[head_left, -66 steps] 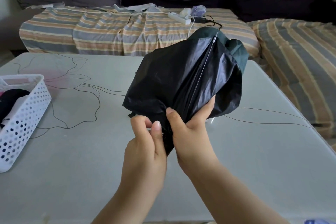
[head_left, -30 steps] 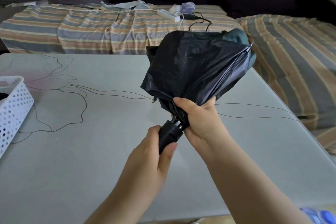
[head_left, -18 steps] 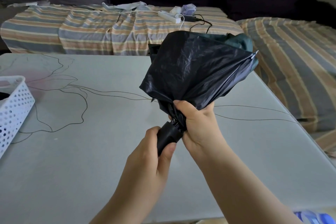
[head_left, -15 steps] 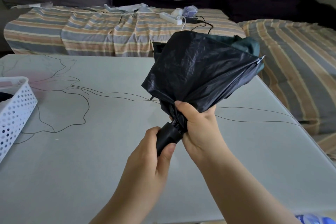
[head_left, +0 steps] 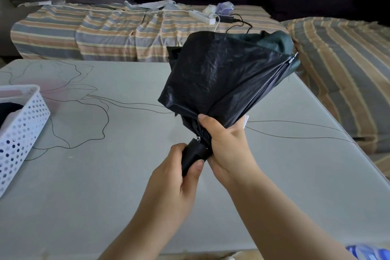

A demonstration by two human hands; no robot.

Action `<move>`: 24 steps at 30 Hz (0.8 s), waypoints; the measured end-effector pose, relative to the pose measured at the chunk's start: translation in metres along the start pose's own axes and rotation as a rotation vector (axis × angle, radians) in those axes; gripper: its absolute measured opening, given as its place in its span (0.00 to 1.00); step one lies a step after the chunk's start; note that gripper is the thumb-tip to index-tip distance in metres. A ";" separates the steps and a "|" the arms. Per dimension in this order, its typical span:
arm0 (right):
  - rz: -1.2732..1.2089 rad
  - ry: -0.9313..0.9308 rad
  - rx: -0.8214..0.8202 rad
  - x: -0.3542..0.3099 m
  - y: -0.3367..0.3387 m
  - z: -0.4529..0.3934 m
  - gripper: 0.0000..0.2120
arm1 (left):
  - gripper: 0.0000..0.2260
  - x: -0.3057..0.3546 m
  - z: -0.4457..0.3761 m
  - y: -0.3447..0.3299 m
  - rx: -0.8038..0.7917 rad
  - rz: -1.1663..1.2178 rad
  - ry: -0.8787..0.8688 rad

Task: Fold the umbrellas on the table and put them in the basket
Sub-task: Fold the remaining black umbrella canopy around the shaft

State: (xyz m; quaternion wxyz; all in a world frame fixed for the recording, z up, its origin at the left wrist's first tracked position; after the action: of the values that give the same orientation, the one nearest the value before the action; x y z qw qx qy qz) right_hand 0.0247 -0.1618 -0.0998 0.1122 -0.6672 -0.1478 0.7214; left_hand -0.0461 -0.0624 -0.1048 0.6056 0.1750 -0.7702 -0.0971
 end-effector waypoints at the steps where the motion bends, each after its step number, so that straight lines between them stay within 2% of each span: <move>1: -0.009 0.007 0.008 0.001 0.000 0.000 0.21 | 0.08 -0.002 0.000 0.000 -0.014 -0.021 0.000; 7: 0.002 -0.004 0.010 0.000 0.001 -0.002 0.21 | 0.04 -0.008 -0.007 -0.002 -0.073 -0.065 -0.013; 10: 0.036 -0.027 0.072 -0.002 0.008 -0.001 0.21 | 0.21 0.005 -0.008 -0.003 -0.075 -0.159 -0.105; 11: 0.076 -0.031 0.096 -0.003 0.010 0.002 0.21 | 0.23 0.009 -0.007 -0.005 -0.080 -0.154 -0.131; 13: 0.204 -0.050 0.105 -0.003 0.007 0.008 0.25 | 0.24 0.004 -0.010 -0.015 -0.128 -0.081 -0.097; 15: 0.328 -0.092 0.070 0.000 0.001 0.014 0.35 | 0.20 -0.005 -0.020 -0.023 -0.189 0.022 0.008; 16: 0.364 -0.129 0.056 0.003 -0.001 0.015 0.40 | 0.17 -0.011 -0.024 -0.023 -0.172 0.022 0.017; 18: 0.351 -0.182 0.015 0.010 -0.006 0.017 0.42 | 0.17 0.000 -0.027 -0.015 -0.159 -0.052 0.013; 19: 0.314 -0.180 -0.012 0.012 -0.011 0.018 0.41 | 0.21 0.008 -0.025 -0.007 -0.107 -0.039 0.059; 21: 0.283 -0.156 -0.078 0.015 -0.021 0.022 0.33 | 0.21 0.017 -0.019 0.008 -0.002 0.022 0.125; 24: 0.484 -0.023 -0.125 0.006 -0.023 0.022 0.25 | 0.28 -0.004 -0.029 0.020 0.137 0.197 0.234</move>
State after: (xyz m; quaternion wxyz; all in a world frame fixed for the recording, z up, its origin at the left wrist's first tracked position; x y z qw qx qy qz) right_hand 0.0009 -0.1400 -0.0960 -0.1071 -0.6807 -0.0295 0.7241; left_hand -0.0207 -0.0403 -0.0943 0.6843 0.1494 -0.7128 0.0366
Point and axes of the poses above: each hand's wrist, its own z-axis away from the middle knuckle, its own y-axis out of the back of the hand, x = y × z, the point moved 7 cm from there along -z, towards the middle knuckle, and after that the axes turned 10 degrees about z, right-handed, at the moved point
